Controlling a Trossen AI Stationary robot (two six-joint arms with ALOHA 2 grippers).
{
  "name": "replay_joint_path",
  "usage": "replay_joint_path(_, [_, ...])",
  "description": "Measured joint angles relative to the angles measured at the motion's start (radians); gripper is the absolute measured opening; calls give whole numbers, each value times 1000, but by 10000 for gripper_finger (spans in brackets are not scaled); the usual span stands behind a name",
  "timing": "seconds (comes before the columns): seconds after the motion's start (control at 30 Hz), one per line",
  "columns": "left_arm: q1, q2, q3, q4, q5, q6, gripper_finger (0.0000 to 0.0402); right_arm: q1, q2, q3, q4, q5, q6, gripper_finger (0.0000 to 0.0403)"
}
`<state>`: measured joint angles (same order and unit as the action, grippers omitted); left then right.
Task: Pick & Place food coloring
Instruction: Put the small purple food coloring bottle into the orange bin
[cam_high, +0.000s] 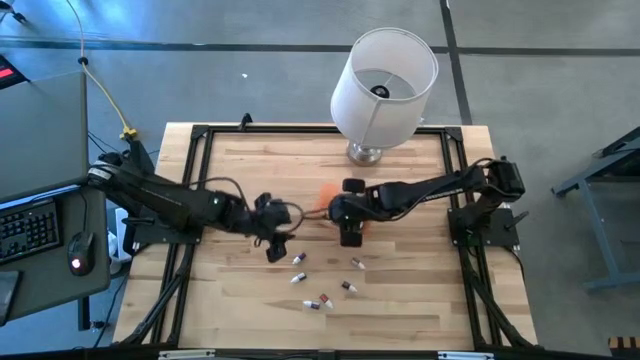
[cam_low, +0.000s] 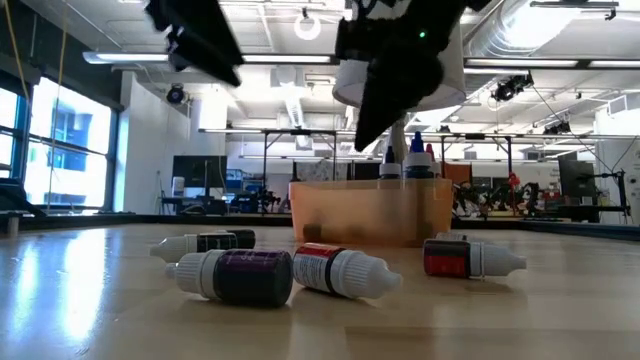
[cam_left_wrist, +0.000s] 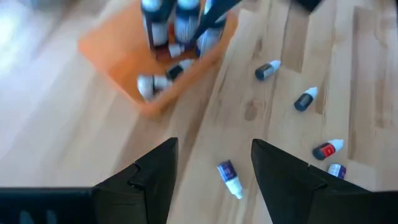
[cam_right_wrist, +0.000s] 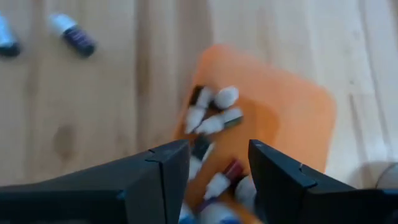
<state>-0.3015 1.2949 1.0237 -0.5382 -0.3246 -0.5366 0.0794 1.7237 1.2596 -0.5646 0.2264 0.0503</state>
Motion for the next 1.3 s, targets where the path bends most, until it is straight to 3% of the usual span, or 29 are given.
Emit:
replay_joint_path(0.17, [-95,35,-162,196,-57,-185,202,73,0,28,-98,10,1,148])
replay_joint_path(0.3, [-145,91,-219,320,-97,-228,202,124,-1,30,-107,10,34,139])
replay_joint_path(0.77, [-157,364,-219,504,-127,-268,202,312,-2,30,-104,6,161,134])
replay_joint_path(1.3, [-157,480,-218,540,-202,-280,202,389,-2,30,-104,40,241,133])
